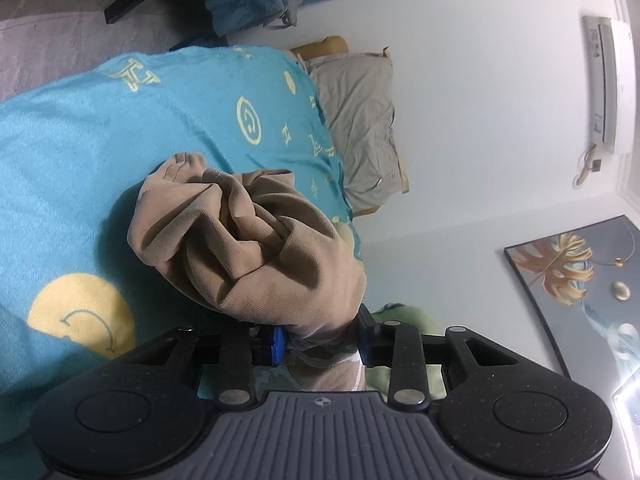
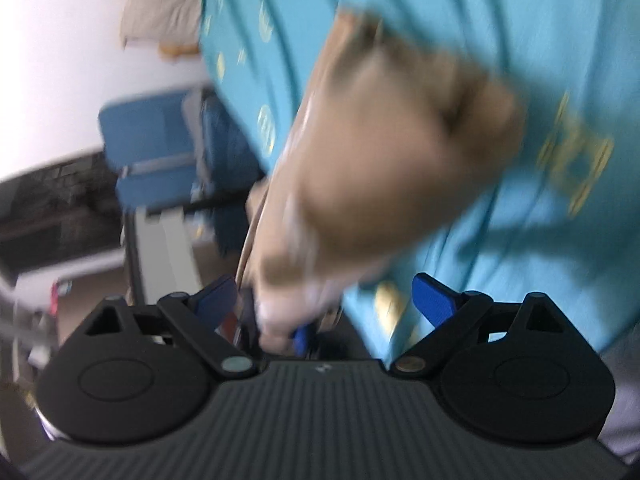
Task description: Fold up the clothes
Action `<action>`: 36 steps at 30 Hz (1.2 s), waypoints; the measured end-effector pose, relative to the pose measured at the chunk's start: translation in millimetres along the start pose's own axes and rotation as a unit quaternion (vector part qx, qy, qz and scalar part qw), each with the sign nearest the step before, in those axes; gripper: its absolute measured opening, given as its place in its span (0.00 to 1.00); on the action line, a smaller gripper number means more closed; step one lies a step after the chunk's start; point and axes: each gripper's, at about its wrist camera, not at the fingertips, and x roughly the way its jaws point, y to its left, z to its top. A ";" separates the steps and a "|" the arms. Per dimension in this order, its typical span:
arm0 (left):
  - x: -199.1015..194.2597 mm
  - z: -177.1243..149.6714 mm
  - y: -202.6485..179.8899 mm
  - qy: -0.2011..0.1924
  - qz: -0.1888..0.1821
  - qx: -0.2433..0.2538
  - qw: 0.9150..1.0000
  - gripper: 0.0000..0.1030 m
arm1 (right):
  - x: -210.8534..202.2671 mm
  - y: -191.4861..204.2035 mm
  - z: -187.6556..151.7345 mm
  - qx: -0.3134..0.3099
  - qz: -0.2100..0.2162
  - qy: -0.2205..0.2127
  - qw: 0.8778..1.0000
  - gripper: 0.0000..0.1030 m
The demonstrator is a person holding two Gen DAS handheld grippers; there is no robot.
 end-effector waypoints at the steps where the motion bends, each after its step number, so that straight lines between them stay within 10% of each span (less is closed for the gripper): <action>1: -1.0 0.2 -0.1 -0.002 -0.001 -0.001 1.000 0.33 | -3.6 -2.4 2.1 0.002 -0.013 -0.024 1.000 0.93; 3: -3.1 -0.9 -0.1 -0.002 -0.002 -0.002 1.000 0.33 | -7.3 -6.8 5.7 0.008 -0.032 -0.058 0.998 0.93; 12: -9.2 -10.1 -58.8 0.008 0.006 0.024 1.000 0.32 | -14.6 9.3 -4.2 -0.024 -0.018 -0.041 0.999 0.34; 21: 20.2 -30.7 -197.0 0.046 -0.019 0.079 0.996 0.30 | -132.8 88.8 37.7 -0.095 0.058 -0.103 0.988 0.30; 36: 302.5 -232.7 -512.7 0.194 -0.174 0.199 0.945 0.30 | -452.6 229.8 195.8 -0.216 0.032 -0.391 0.894 0.30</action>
